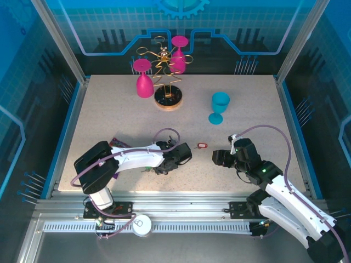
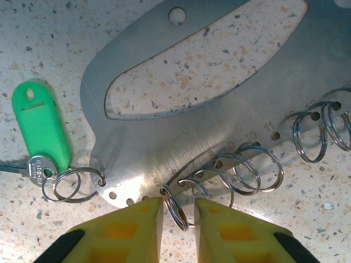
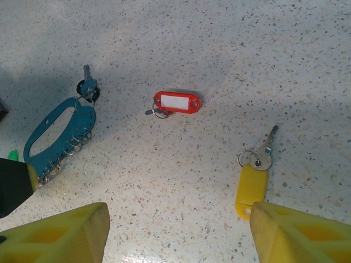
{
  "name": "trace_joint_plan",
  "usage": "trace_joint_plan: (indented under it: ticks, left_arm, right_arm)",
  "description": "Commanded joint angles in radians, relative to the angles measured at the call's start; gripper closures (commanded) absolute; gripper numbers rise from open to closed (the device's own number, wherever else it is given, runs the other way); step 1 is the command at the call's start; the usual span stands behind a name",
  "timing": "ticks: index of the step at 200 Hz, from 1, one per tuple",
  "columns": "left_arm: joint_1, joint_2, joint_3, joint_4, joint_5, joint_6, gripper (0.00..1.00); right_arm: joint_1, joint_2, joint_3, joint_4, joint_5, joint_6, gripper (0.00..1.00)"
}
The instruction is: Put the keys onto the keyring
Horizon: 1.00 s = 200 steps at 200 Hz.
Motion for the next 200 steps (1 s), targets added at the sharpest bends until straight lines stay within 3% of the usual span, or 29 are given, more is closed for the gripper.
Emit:
trace_joint_plan:
  ticks: [1, 116, 149, 175, 200]
  left_arm:
    - [0.007, 0.021, -0.012, 0.001, 0.015, -0.025, 0.79]
    - [0.009, 0.013, -0.017, -0.006, 0.001, -0.020, 0.90]
    - [0.007, -0.062, -0.019, -0.009, -0.022, 0.007, 1.00]
    - [0.007, -0.154, -0.008, -0.001, -0.009, 0.041, 1.00]
    - [0.007, -0.237, 0.037, 0.012, 0.025, 0.095, 1.00]
  right_arm:
    - [0.012, -0.010, 0.013, -0.017, 0.012, 0.003, 0.31]
    - [0.012, -0.011, 0.018, -0.026, 0.010, 0.003, 0.31]
    - [0.012, -0.024, 0.024, -0.040, 0.011, 0.006, 0.31]
    - [0.012, -0.035, 0.040, -0.047, 0.005, -0.003, 0.32]
    - [0.016, -0.036, 0.057, 0.004, -0.087, -0.079, 0.34]
